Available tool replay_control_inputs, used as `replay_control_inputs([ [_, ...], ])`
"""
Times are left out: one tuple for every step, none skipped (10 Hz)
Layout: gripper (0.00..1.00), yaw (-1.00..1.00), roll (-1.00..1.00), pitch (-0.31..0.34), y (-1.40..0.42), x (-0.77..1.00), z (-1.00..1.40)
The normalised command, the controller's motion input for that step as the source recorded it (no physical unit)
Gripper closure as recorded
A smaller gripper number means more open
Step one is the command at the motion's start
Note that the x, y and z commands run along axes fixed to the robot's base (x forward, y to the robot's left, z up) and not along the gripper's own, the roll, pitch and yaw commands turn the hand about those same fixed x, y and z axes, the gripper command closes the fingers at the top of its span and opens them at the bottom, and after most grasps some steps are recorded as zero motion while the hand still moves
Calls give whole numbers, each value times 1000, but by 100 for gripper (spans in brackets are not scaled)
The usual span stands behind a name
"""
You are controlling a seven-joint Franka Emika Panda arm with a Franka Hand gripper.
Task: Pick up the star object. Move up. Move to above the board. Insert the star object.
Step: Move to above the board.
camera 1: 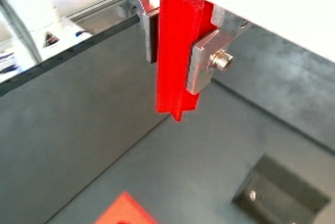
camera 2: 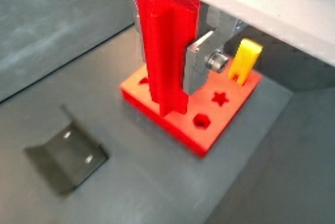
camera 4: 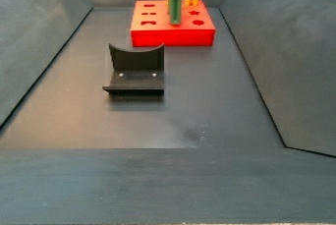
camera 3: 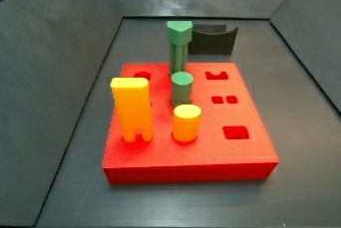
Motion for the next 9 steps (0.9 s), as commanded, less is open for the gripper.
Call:
replay_control_inputs([
  [100, 8, -4, 132, -1000, 349, 95],
  [100, 11, -2, 132, -1000, 360, 99],
  [100, 8, 0, 132, -1000, 374, 101],
  [100, 10, 10, 135, -1000, 382, 104],
  [100, 10, 4, 142, -1000, 420, 119],
  [100, 10, 14, 143, -753, 331, 89],
  [100, 9, 29, 142, -463, 239, 58],
  [100, 5, 33, 128, -315, 185, 51],
  [100, 11, 46, 88, -173, 102, 36],
])
